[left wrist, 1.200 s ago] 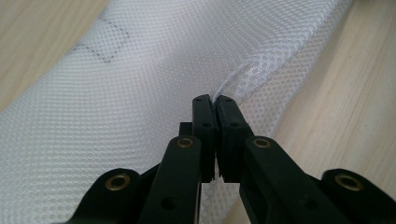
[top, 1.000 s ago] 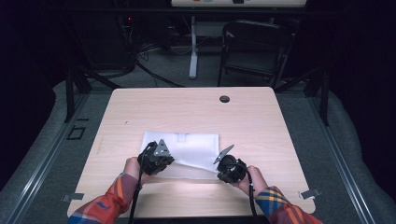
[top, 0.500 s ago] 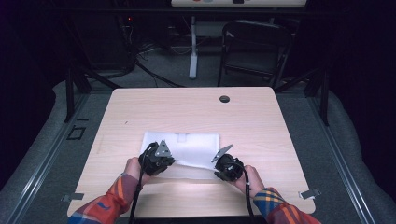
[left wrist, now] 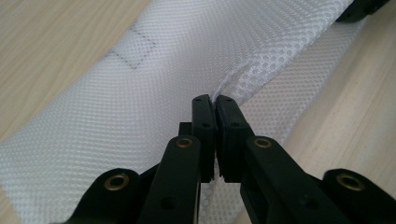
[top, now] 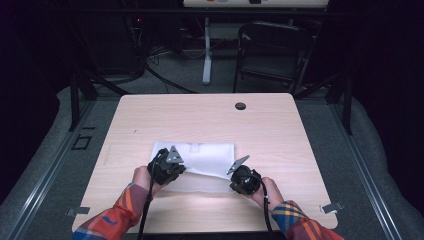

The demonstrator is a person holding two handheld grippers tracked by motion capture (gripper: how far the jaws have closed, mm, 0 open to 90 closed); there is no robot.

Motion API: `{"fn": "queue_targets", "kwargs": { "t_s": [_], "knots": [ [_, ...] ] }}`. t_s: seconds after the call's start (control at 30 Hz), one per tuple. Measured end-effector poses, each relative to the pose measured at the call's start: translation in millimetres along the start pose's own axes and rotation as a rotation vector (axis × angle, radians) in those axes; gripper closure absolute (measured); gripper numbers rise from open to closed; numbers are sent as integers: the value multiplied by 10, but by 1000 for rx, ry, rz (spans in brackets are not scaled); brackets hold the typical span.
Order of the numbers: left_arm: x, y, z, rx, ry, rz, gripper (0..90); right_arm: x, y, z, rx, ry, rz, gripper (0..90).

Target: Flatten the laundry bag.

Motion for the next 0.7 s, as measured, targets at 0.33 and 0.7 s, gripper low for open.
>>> {"fn": "queue_targets", "kwargs": {
  "t_s": [0.33, 0.7],
  "knots": [
    [50, 165, 132, 26, 9, -13, 869, -2, -9, -6, 2, 5, -10, 900],
    [66, 291, 230, 30, 22, -21, 869, 3, -10, -3, 7, 1, -5, 900]
  ]
}}
Point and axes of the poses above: each handheld gripper's, and its own axes: x roughly backward along the jaws, y roughly out of its top, z roughly to its left, the point moved 1 cm from there along -x, roughly forward along the jaws, and after that the axes turned 5 degrees about y, right-handed, at the moved point
